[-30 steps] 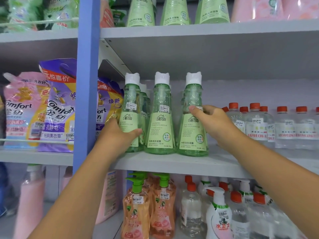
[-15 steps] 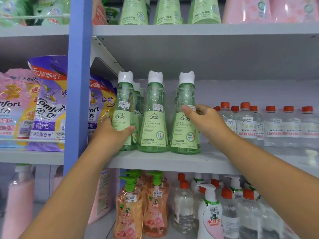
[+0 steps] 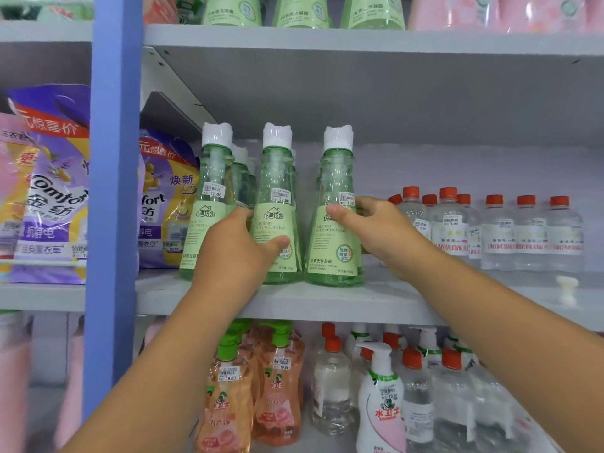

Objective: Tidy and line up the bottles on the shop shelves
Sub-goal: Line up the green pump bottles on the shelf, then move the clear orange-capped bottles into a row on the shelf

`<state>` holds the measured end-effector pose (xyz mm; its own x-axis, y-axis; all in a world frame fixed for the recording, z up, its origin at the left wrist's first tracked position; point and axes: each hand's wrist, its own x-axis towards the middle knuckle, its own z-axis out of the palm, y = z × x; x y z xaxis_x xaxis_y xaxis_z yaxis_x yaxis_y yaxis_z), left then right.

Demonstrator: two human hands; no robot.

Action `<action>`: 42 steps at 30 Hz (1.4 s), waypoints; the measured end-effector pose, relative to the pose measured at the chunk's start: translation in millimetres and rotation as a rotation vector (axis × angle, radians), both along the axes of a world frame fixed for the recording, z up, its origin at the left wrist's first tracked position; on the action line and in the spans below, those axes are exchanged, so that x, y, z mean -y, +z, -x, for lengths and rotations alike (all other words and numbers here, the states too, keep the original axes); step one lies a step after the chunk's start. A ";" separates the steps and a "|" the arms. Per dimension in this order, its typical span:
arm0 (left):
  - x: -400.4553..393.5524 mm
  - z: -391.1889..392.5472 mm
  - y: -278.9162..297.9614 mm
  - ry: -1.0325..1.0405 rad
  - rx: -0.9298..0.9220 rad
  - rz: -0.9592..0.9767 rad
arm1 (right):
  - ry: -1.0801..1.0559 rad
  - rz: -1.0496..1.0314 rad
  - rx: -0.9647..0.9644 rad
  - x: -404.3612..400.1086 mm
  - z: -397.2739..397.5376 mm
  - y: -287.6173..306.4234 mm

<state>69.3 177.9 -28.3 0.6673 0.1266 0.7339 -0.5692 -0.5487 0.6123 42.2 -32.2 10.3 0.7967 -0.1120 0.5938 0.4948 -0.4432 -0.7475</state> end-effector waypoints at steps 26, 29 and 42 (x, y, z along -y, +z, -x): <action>466.1 163.7 -228.9 -0.597 -0.393 0.288 | -0.404 -0.315 -0.294 471.0 207.9 -278.2; 482.2 157.6 -241.8 -0.208 -0.222 0.223 | -0.428 -0.269 -0.316 512.4 186.1 -282.9; 582.2 88.2 -240.5 -0.182 -0.408 0.109 | -0.572 -0.007 -0.269 538.2 95.7 -301.0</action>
